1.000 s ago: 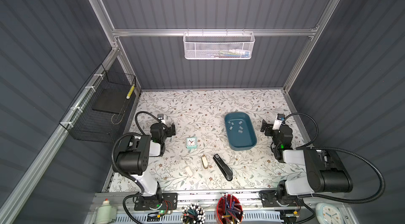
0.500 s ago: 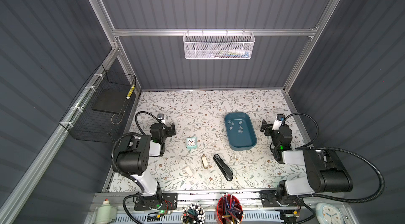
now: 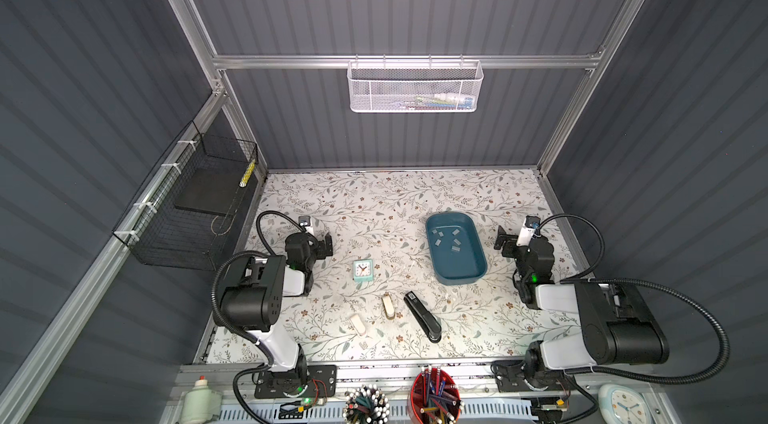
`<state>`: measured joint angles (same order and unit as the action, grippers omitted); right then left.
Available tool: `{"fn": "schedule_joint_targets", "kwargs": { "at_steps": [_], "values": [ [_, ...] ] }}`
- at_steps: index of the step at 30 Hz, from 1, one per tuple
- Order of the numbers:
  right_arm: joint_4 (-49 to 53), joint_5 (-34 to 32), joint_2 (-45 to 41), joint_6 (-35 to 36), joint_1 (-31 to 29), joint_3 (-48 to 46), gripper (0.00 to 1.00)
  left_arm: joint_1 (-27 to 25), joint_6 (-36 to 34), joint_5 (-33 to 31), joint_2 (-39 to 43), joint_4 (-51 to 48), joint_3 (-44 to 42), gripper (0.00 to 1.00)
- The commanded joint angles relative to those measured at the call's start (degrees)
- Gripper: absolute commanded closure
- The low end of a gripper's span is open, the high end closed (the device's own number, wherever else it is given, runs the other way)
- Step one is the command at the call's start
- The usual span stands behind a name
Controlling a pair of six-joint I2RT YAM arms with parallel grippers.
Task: Load the staples into the stapler
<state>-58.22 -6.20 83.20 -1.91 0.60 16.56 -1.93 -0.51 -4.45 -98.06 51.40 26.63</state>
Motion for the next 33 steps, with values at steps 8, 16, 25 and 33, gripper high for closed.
{"fn": "schedule_joint_targets", "kwargs": {
  "at_steps": [8,16,25,33],
  "values": [
    [4.32,-16.71,-9.57,4.69,-7.57,-0.03,0.01,-0.33,-0.04,-3.14,4.71,-6.07,2.7,0.0],
    [14.58,-27.72,-26.15,-10.28,-16.86,3.02,0.01,-0.72,15.09,10.28,28.41,-43.39,19.66,0.0],
    [39.06,0.16,-47.9,-24.81,-13.29,4.63,0.01,-0.61,20.29,12.7,31.17,-52.74,29.03,0.0],
    [44.73,16.71,-46.03,-25.35,-12.82,8.3,0.01,-0.61,17.16,16.46,29.12,-51.28,32.22,0.0]
  ]
}}
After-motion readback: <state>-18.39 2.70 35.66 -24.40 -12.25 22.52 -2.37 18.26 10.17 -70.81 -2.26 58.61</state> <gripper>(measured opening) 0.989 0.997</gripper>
